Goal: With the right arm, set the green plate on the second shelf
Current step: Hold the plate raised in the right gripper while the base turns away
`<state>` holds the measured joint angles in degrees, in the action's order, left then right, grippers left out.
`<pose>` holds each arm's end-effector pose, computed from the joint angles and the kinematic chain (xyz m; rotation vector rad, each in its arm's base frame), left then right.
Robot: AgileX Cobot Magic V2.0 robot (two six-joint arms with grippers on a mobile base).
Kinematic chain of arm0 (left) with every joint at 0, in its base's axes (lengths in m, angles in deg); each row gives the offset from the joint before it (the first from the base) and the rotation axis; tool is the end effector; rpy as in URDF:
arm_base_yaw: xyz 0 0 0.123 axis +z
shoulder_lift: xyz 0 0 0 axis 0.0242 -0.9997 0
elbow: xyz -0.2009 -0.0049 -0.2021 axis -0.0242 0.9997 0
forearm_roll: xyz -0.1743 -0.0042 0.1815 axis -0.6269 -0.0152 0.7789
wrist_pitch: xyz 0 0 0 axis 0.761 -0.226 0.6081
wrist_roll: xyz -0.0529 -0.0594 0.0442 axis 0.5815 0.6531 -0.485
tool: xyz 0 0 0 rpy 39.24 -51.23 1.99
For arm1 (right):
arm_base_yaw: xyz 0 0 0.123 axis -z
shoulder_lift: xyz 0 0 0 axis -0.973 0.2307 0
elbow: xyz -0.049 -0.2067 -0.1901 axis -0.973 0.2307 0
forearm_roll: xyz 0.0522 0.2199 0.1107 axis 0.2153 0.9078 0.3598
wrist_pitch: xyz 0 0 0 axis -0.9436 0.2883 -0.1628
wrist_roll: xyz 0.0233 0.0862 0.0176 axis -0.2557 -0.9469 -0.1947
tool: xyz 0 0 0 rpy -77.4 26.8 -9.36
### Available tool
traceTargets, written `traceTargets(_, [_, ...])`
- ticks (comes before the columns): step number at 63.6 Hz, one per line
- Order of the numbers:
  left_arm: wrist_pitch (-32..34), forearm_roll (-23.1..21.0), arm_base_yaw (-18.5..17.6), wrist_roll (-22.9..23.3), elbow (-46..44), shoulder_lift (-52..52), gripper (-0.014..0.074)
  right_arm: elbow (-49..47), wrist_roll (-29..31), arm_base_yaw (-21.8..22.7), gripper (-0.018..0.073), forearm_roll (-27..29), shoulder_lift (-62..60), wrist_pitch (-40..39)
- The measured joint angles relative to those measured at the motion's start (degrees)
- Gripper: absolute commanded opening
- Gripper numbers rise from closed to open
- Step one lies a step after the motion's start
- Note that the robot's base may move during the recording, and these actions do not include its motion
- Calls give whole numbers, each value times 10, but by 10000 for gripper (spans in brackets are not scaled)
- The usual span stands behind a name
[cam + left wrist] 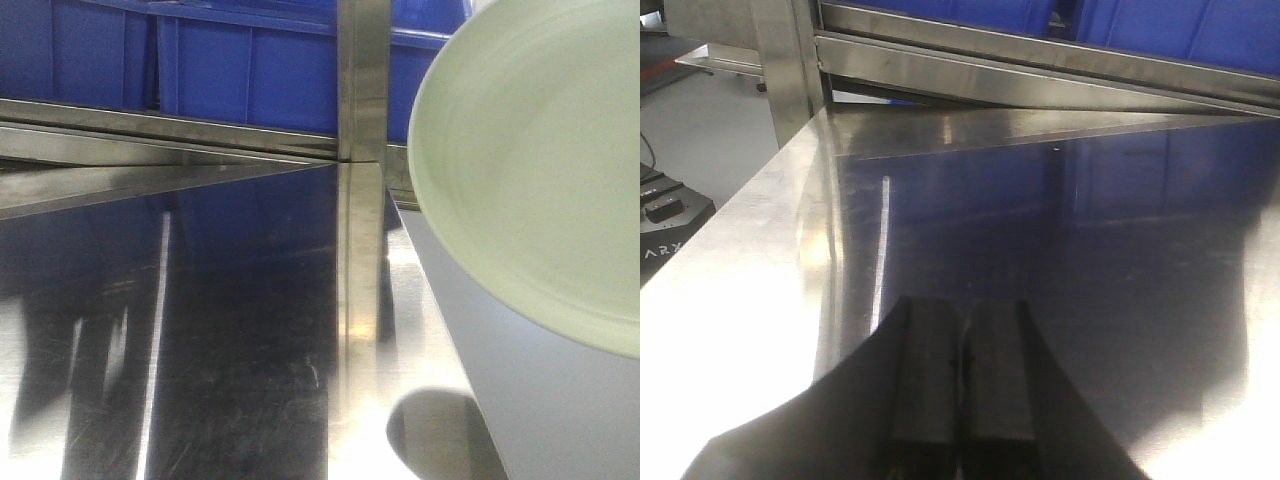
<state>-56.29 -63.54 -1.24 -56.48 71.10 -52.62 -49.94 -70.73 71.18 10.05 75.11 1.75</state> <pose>0.0547 0.0051 0.1890 -0.0824 1.7367 0.0167 0.1004 0.0096 0.2586 0.1968 1.8461 0.2813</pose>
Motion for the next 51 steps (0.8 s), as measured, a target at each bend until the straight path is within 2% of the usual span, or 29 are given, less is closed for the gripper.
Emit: traceTargets(51, [0,0,0,0,0,0,125,0,1,0,56,0,0,-3])
